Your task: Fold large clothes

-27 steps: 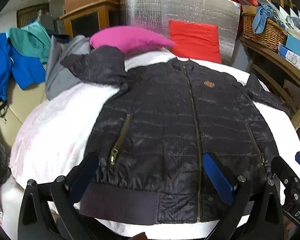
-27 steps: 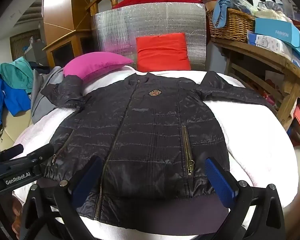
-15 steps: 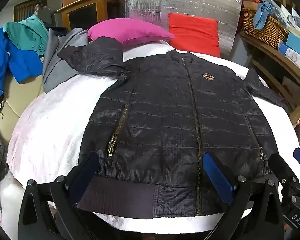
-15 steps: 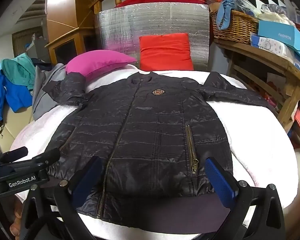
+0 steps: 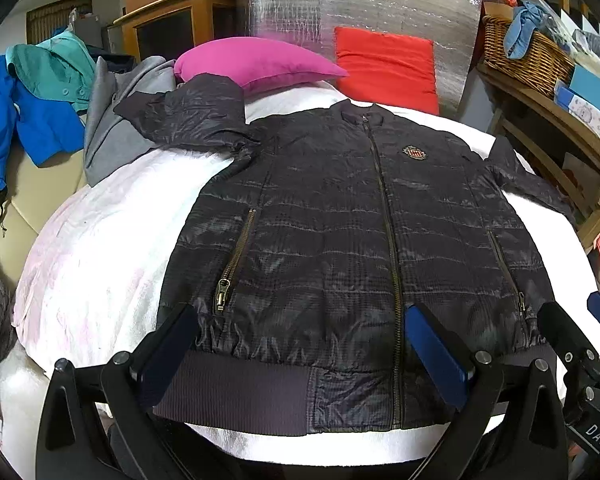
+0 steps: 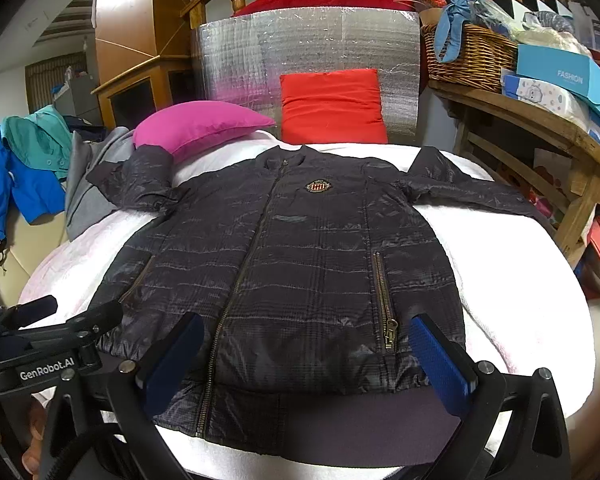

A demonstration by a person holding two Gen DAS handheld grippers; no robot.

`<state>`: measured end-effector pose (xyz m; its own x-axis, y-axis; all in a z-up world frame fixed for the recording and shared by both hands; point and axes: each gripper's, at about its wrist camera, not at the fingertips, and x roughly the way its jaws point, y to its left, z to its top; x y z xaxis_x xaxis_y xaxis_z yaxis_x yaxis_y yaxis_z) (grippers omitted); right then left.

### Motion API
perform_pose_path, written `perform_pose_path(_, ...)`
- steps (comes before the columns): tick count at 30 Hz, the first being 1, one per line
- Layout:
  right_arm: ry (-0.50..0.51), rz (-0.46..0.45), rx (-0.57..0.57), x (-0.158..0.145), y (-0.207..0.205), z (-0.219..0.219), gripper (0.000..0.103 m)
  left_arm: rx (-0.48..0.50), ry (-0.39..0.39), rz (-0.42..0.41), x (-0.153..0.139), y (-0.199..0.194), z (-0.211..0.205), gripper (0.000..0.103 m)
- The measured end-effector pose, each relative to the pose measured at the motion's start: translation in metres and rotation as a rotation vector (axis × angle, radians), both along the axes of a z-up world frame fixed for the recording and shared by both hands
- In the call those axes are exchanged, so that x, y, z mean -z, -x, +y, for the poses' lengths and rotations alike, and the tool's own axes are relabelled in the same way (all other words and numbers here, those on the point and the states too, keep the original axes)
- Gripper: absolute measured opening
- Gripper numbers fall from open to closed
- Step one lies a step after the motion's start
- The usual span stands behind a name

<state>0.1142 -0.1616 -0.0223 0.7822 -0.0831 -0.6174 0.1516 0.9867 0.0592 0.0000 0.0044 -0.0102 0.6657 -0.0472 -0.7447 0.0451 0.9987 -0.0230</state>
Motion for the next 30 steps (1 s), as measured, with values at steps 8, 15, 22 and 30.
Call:
perform_pose_path(8, -0.001, -0.004, 0.001, -0.0004, 0.0014, -0.0023, 0.103, -0.001, 0.0, -0.002, -0.0015, 0.0013, -0.0006, 0.103)
perform_pose_path(15, 0.002, -0.001, 0.012, 0.0009, 0.0016, -0.0042, 0.103, 0.001, -0.002, -0.007, -0.0041, 0.0017, -0.0009, 0.103)
perform_pose_path(22, 0.009, -0.001, 0.023, -0.0003, 0.0029, -0.0055, 0.103, 0.002, -0.003, -0.008, -0.0047, 0.0018, -0.0002, 0.103)
perform_pose_path(30, 0.012, -0.002, 0.025, -0.001, 0.003, -0.006, 0.103, -0.003, -0.003, -0.007, -0.0069, 0.0015, 0.0017, 0.103)
